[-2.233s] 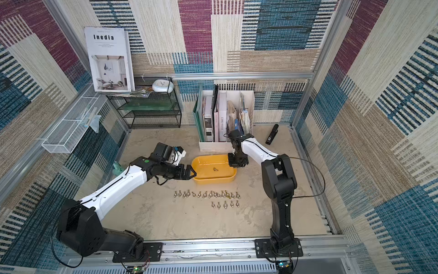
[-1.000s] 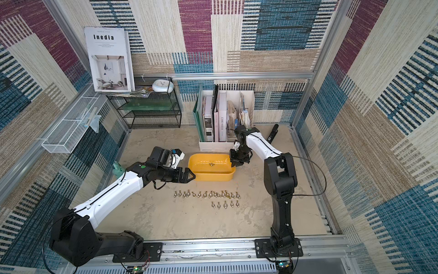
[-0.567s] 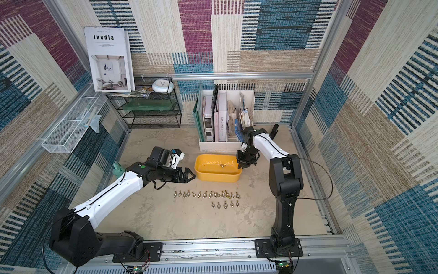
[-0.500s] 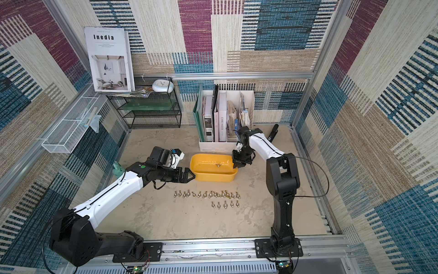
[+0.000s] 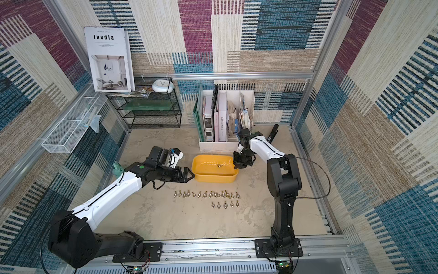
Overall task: Take out the wing nut from the storage box
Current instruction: Adjust the storage box at the center of the board.
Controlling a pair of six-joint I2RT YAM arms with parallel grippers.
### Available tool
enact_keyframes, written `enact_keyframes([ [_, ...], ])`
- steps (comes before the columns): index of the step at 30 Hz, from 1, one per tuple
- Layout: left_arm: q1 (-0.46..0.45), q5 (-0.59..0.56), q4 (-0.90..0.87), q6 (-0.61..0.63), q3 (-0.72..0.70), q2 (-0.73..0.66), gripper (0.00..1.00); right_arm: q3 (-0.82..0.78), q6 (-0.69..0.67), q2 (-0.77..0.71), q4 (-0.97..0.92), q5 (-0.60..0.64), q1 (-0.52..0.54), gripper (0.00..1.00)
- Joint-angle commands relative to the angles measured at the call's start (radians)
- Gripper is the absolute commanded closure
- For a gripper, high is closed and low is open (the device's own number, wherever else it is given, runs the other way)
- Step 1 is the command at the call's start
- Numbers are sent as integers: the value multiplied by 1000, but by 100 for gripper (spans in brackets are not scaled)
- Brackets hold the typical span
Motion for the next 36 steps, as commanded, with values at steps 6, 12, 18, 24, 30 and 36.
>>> enact_keyframes([
  [6, 5, -6, -38, -3, 25, 0, 1, -34, 60, 4, 208, 80, 45, 100],
  [12, 5, -17, -74, 9, 56, 4, 1, -70, 50, 8, 269, 203, 95, 100],
  [18, 5, -13, -96, 9, 86, 25, 1, -122, 31, -13, 329, 258, 122, 100],
  [24, 3, -14, -115, 13, 118, 47, 1, -117, 22, -17, 332, 260, 128, 72],
  [30, 5, -15, -113, 8, 129, 58, 1, -59, 22, -34, 308, 256, 129, 64],
  [36, 5, -21, -104, -6, 136, 68, 1, 12, 16, -88, 275, 269, 136, 61],
])
